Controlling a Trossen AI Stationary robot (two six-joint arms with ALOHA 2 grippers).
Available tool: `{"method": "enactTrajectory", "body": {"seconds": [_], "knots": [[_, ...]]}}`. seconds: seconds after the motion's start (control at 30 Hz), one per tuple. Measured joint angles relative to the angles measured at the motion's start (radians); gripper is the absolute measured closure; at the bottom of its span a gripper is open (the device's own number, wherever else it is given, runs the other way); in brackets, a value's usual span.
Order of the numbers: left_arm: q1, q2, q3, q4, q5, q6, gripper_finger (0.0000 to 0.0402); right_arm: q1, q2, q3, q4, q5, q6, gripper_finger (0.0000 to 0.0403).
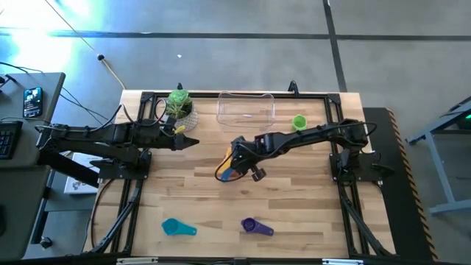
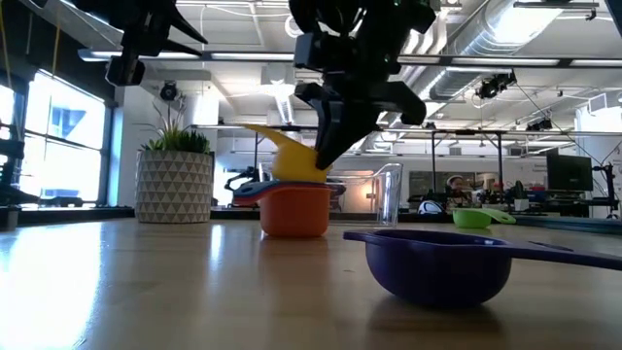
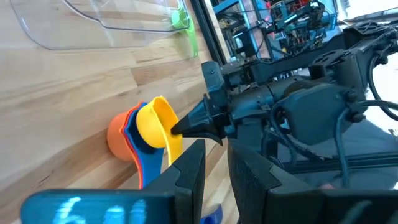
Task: Nest measuring cups in basket
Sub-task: Stack the yellow measuring cup on top of the blue measuring cup
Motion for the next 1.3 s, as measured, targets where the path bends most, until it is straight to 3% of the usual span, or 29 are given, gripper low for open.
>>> {"method": "enactTrajectory", "body": {"seconds": [0.2,0.53,0.73,1.0,1.3], "knots": [[0.0,0.0,0.0,-0.001,0.0,0.0,0.0342,0.0,0.0,0.0,-0.015,-0.003,0.0,0.04],[0.0,0.0,0.0,-0.001,0.0,0.001,0.0342,0.001,0.0,0.0,-0.014,0.006,0.004,0.035],[0.0,0.0,0.0,-0.001,0.0,0.018,0.0342,0.002,0.0,0.0,-0.014,0.042,0.035,0.0345],[0.0,0.006,0.0,-0.001,0.0,0.051,0.0342,0.022,0.0,0.0,-0.015,0.049,0.293,0.0345],[-0.008,0.127,0.0,-0.104,-0.023,0.101,0.0342,0.068,-0.036,0.064,-0.128,0.072,0.673,0.0345]]}}
